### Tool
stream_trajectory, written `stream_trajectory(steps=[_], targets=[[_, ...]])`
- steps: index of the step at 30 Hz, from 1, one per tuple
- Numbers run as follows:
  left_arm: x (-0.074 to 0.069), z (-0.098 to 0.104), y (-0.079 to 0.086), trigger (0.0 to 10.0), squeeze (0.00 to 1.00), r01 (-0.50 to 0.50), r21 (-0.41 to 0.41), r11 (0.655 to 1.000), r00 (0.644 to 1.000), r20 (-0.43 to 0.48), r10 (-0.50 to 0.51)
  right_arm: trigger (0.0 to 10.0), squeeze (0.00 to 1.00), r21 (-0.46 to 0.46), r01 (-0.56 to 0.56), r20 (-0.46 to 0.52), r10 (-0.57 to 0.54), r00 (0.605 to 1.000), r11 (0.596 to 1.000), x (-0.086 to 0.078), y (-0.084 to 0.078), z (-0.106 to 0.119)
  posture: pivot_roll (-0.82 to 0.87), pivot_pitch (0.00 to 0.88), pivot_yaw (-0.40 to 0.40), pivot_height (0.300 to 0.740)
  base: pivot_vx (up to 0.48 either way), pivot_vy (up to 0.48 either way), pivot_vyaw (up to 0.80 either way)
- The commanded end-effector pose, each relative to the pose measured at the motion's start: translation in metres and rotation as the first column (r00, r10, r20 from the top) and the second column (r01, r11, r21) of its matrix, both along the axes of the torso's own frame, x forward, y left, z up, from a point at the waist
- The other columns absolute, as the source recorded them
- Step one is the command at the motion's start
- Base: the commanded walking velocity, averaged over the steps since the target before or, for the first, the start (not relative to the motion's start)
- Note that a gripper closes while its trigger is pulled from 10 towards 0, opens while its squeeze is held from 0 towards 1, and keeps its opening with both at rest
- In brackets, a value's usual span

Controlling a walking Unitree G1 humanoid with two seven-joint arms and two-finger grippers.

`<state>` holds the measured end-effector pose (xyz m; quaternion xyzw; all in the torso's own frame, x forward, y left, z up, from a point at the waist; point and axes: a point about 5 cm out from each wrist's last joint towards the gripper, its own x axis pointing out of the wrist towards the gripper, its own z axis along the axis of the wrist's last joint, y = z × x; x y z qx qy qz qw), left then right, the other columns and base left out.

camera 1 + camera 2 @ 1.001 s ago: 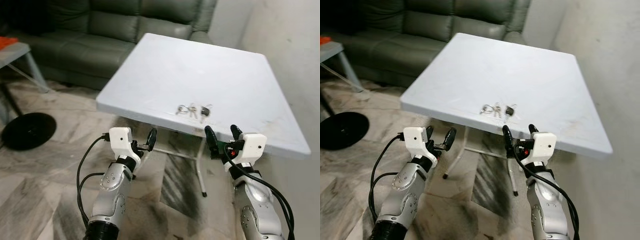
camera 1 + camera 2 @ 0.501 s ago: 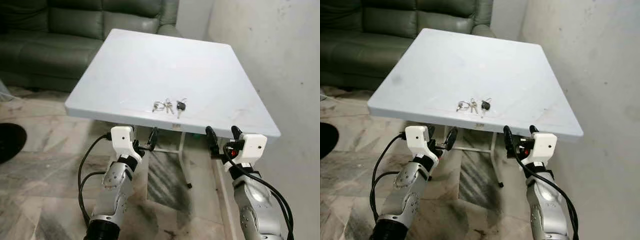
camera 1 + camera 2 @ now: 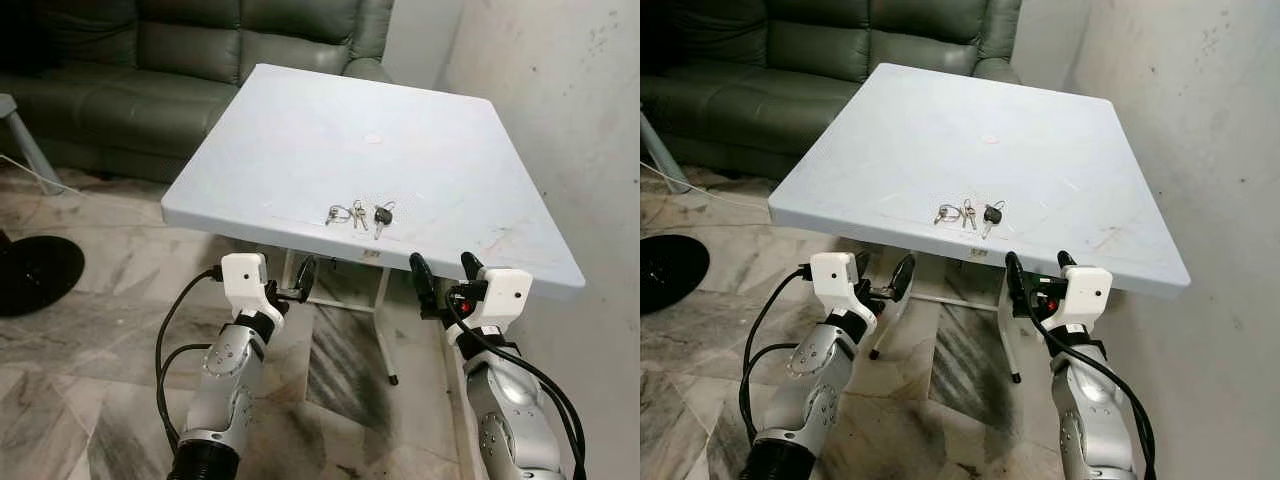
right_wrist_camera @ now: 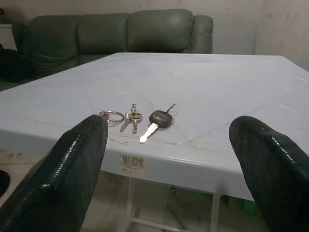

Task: Hang keys on a hook

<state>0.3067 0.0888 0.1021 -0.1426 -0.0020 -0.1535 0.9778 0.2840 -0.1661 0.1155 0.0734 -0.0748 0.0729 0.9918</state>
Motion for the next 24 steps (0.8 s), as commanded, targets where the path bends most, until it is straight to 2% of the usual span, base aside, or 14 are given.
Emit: stream_trajectory(steps=[1,15,17,24], targets=[[-0.0007,-0.0002,-0.0036,10.0,0.0,0.001,-0.011,1.0,1.0,-0.013,-0.001,10.0,0.0,-0.01,0.008,0.006,-0.008,1.0,1.0,-0.0013,-0.003,0.0015,-0.02,0.064,-0.109,0.719,0.0,0.0,0.0],[-0.0004,-0.0007,-0.0063,10.0,0.0,0.003,-0.019,1.0,1.0,-0.023,-0.004,10.0,0.0,-0.014,0.003,0.0,-0.003,1.0,1.0,-0.003,-0.0036,0.0002,-0.02,0.054,-0.119,0.719,0.0,0.462,0.0],[-0.0005,-0.0007,-0.0064,10.0,0.0,0.0,-0.022,1.0,1.0,-0.022,-0.001,10.0,0.0,-0.014,0.002,0.0,-0.002,1.0,1.0,-0.003,-0.0035,0.0002,-0.02,0.052,-0.121,0.719,0.0,0.307,0.0],[0.0003,-0.0011,-0.0062,10.0,0.0,-0.018,-0.015,1.0,0.999,-0.029,0.017,10.0,0.0,-0.018,-0.009,-0.002,0.009,1.0,1.0,-0.0034,-0.0025,-0.0001,-0.02,0.044,-0.123,0.719,0.0,0.0,0.0]])
